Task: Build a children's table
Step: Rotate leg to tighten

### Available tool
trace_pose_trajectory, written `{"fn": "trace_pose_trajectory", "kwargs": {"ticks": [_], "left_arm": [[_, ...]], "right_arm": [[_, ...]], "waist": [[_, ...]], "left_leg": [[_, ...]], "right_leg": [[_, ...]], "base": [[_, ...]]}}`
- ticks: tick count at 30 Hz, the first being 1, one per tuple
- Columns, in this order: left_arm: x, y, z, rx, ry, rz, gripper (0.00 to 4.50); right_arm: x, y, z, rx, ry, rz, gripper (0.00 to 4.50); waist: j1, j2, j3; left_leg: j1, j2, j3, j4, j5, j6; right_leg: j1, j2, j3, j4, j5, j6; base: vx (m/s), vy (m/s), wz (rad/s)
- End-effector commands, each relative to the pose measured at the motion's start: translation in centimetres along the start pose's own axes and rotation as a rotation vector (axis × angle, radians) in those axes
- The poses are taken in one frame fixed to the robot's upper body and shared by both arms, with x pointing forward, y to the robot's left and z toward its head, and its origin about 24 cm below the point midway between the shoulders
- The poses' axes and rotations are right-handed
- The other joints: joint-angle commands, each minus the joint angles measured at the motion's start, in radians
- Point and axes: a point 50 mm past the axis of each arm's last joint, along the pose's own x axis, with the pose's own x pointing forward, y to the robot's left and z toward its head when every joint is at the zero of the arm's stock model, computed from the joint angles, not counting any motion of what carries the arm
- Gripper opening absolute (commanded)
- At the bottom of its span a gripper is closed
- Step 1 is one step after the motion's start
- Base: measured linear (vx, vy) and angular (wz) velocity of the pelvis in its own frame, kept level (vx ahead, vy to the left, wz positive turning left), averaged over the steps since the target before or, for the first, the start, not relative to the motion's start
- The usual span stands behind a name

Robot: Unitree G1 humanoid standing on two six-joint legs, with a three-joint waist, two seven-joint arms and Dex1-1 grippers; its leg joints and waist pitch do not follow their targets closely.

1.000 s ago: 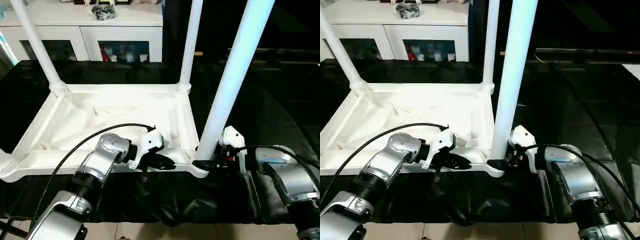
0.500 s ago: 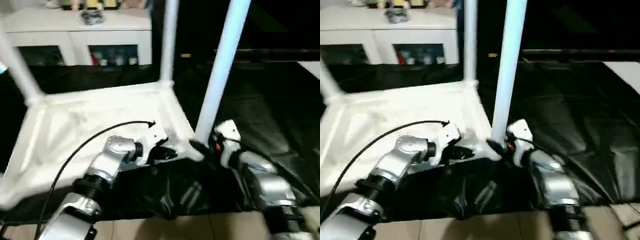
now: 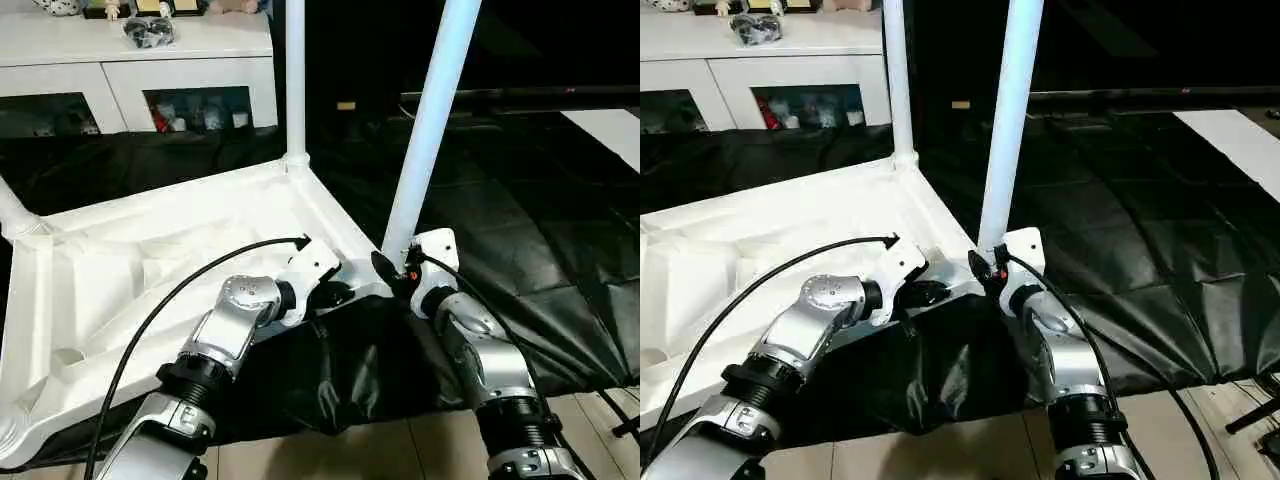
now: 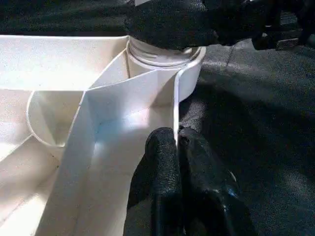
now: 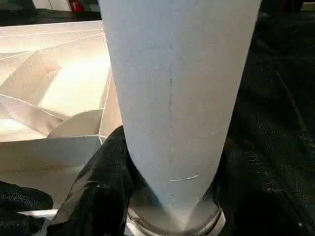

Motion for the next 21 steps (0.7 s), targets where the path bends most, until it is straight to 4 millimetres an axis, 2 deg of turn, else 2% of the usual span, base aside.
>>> {"fn": "trace_pose_trajectory", "kwargs": {"ticks": [1, 4, 8, 9, 11, 13, 14, 16, 17, 19, 20, 21], "left_arm": [[1.1, -1.6, 3.2, 0.097, -0.124, -0.116, 0.0], [0.6, -1.2, 2.9, 0.109, -0.117, -0.133, 0.0], [-0.5, -0.6, 2.5, 0.143, -0.101, -0.19, 0.0], [-0.7, -0.6, 2.4, 0.15, -0.101, -0.209, 0.0], [-1.0, -0.5, 2.3, 0.151, -0.094, -0.244, 0.0], [-1.3, -0.6, 2.2, 0.155, -0.089, -0.291, 0.0], [-1.4, -0.6, 2.1, 0.161, -0.081, -0.308, 0.0], [-1.5, -0.6, 2.0, 0.167, -0.073, -0.324, 0.0], [-1.8, -0.3, 1.8, 0.177, -0.053, -0.352, 0.0], [-1.8, -0.3, 1.8, 0.177, -0.053, -0.352, 0.0], [-1.9, -0.1, 1.9, 0.185, -0.047, -0.352, 0.0], [-1.9, -0.1, 1.9, 0.185, -0.047, -0.352, 0.0]], "right_arm": [[0.6, 3.6, -1.2, 0.022, 0.053, 0.233, 2.68], [0.1, 3.0, -1.1, -0.047, 0.073, 0.281, 2.85], [-1.0, 1.6, -0.7, -0.121, 0.098, 0.387, 2.85], [-1.1, 1.4, -0.7, -0.125, 0.105, 0.407, 2.85], [-1.6, 0.9, -0.5, -0.145, 0.118, 0.461, 2.85], [-2.1, 0.6, -0.3, -0.165, 0.138, 0.531, 2.85], [-2.4, 0.4, -0.2, -0.177, 0.147, 0.568, 2.85], [-2.8, 0.3, -0.1, -0.183, 0.163, 0.61, 2.85], [-3.6, 0.0, -0.1, -0.205, 0.208, 0.714, 2.85], [-3.6, 0.0, -0.1, -0.205, 0.208, 0.714, 2.85], [-4.2, -0.1, -0.1, -0.234, 0.243, 0.781, 2.85], [-4.2, -0.1, -0.1, -0.234, 0.243, 0.781, 2.85]], "waist": [[0.005, -0.001, -0.052], [0.013, -0.012, -0.053], [0.026, -0.014, -0.058], [0.031, -0.012, -0.058], [0.037, -0.014, -0.061], [0.046, -0.015, -0.062], [0.051, -0.018, -0.062], [0.061, -0.016, -0.064], [0.069, -0.021, -0.067], [0.075, -0.019, -0.066], [0.079, -0.019, -0.06], [0.081, -0.02, -0.061]], "left_leg": [[0.014, 0.021, -0.01, -0.083, -0.48, 0.007], [0.01, 0.02, -0.001, -0.079, -0.424, 0.022], [0.003, 0.019, 0.003, -0.073, -0.347, 0.048], [0.01, 0.021, 0.008, -0.069, -0.338, 0.049], [0.018, 0.021, 0.013, -0.063, -0.312, 0.057], [0.017, 0.023, 0.018, -0.06, -0.286, 0.07], [0.011, 0.026, 0.019, -0.059, -0.273, 0.074], [0.008, 0.026, 0.019, -0.057, -0.239, 0.078], [0.006, 0.028, 0.018, -0.054, -0.209, 0.087], [0.006, 0.029, 0.019, -0.053, -0.202, 0.091], [0.006, 0.029, 0.02, -0.055, -0.212, 0.088], [0.008, 0.03, 0.02, -0.056, -0.222, 0.085]], "right_leg": [[0.037, -0.042, 0.037, -0.066, -0.421, -0.142], [0.035, -0.039, 0.047, -0.057, -0.399, -0.154], [0.04, -0.041, 0.055, -0.048, -0.378, -0.159], [0.032, -0.039, 0.06, -0.046, -0.356, -0.174], [0.029, -0.037, 0.063, -0.037, -0.298, -0.207], [0.032, -0.035, 0.064, -0.03, -0.262, -0.226], [0.035, -0.035, 0.065, -0.024, -0.247, -0.232], [0.04, -0.034, 0.064, -0.015, -0.211, -0.234], [0.045, -0.034, 0.062, -0.007, -0.185, -0.239], [0.044, -0.034, 0.063, -0.006, -0.182, -0.239], [0.039, -0.034, 0.063, -0.01, -0.203, -0.235], [0.04, -0.035, 0.063, -0.012, -0.22, -0.231]], "base": [[0.0, 0.0, 0.0], [0.0, 0.0, 0.0], [0.0, 0.0, 0.0], [0.0, 0.0, 0.0], [0.063, -0.043, 0.18], [0.027, -0.017, 0.08], [0.0, 0.0, 0.0], [0.0, 0.0, 0.0], [0.0, 0.0, 0.0], [0.0, 0.0, 0.0], [0.0, 0.0, 0.0], [0.0, 0.0, 0.0]]}}
